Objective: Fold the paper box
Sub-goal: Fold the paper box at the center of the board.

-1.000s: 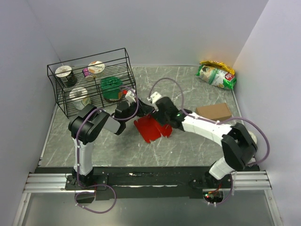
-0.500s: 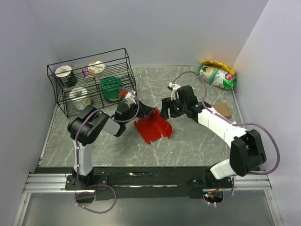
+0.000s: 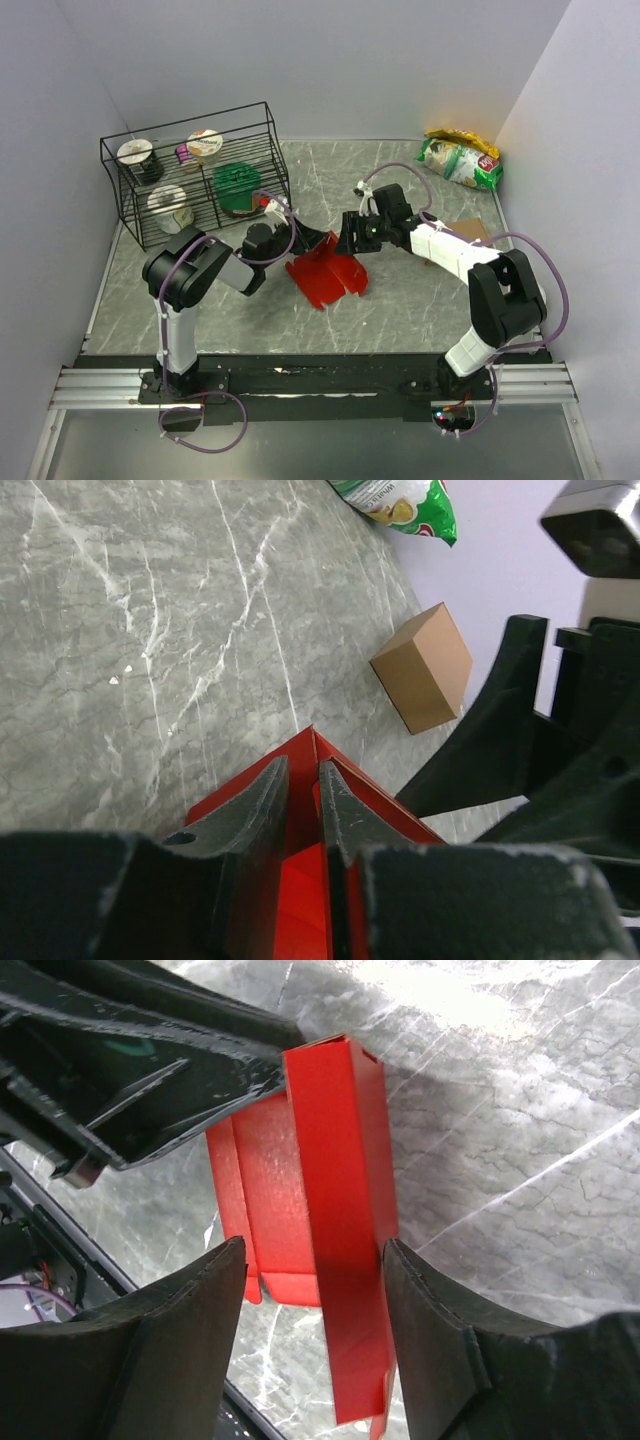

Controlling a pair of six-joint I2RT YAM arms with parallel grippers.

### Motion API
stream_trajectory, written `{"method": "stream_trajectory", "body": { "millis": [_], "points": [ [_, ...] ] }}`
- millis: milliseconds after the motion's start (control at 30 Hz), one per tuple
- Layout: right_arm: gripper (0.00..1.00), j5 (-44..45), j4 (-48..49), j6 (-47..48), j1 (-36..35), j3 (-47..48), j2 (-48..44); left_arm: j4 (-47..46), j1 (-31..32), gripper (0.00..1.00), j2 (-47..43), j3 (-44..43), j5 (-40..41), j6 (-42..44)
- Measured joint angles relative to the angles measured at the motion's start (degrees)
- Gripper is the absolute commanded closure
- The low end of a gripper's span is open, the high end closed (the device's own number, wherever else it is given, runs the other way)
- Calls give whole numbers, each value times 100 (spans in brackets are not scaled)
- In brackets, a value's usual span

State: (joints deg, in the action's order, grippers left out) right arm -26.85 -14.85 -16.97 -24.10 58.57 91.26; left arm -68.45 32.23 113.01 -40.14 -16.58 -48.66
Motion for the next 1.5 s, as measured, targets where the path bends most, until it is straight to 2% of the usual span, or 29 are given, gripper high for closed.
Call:
{"method": "stream_trajectory", "body": {
  "millis": [67, 300, 567, 667, 967, 1300, 1433, 1500],
  "points": [
    [39, -24, 37, 7, 9, 0, 76, -42, 7, 78, -2, 31, 0, 7],
    [55, -20, 92, 70, 42, 0, 199, -225, 35, 77, -39, 195, 2, 76],
    [60, 168, 109, 297, 39, 0, 199, -197, 48, 69, -81, 249, 0, 98],
    [62, 282, 111, 400, 26, 0, 199, -142, 48, 63, -127, 271, -7, 96],
    [63, 1261, -48, 704, -306, 0, 199, -79, 42, 45, -267, 422, -232, -131],
    [69, 2485, -308, 1019, -918, 0, 199, 66, 37, 40, -260, -66, -396, -247],
    [75, 2898, -317, 1108, -1054, 0, 197, 256, 26, 39, -260, -90, -400, -155],
    [87, 3112, -310, 1196, -1130, 0, 188, 455, 17, 36, -260, -127, -413, -111]
  ]
}}
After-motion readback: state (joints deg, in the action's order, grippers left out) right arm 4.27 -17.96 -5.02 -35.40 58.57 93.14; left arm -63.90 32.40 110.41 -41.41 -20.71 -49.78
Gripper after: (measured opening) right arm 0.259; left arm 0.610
